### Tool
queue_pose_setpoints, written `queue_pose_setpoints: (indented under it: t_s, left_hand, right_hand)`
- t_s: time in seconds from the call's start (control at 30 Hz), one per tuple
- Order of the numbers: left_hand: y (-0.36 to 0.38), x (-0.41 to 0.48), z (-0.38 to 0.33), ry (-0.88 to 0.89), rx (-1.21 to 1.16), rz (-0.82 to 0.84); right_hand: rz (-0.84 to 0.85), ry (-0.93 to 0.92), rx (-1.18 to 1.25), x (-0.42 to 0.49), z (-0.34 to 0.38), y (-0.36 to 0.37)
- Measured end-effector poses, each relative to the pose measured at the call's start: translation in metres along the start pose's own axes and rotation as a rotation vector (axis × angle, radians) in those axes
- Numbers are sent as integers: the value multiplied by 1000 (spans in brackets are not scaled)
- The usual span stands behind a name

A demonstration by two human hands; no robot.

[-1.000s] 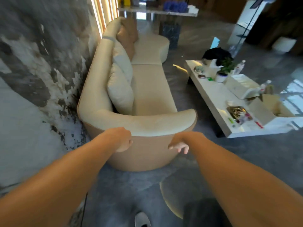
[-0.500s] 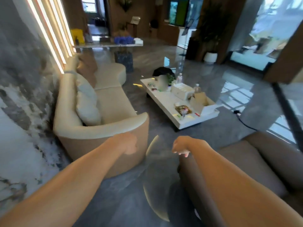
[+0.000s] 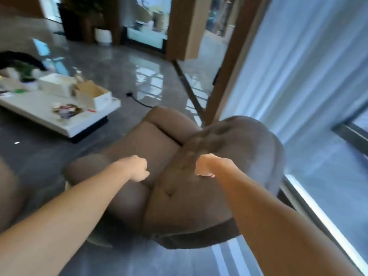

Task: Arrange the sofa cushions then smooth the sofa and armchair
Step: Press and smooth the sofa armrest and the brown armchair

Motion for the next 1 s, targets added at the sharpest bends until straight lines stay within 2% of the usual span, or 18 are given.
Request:
queue_pose_setpoints:
  t_s: [0.17,0.27,0.4,0.47,0.67,0.87,1.0]
  left_hand:
    - [-6,43,-232,251,112,22]
    - [-18,57,-334,354,185,-21]
    - [-38,91,-425,404,188,-120]
    - [-50,120,-448,370,69,-172]
    - [-81,234,-469,124,-177,-311]
    - [-106,301,-458,-111,-243,-401]
    - [-103,294,-470,-47,-224,-424]
  right_hand:
    - [89,199,187,-33,-201,46]
    - [46,244,264,-42,-269,55]
    - [25,229,307,-30,-324,53]
    - [-29,179,299,-13,-345,38]
    - [-242,-41,281,74,-380,-47]
    - [-227,-288,48,186,-381,-118]
    - [-276,-325,-27,218,-388,-135]
Point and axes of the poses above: each hand's wrist, its own x-axis towards the middle knuckle, its own y-axis out of the palm, z = x × y, the point moved 10 cm from there along x, towards the middle knuckle, and after that the axes turned 10 degrees about z, right-handed, at the moved point
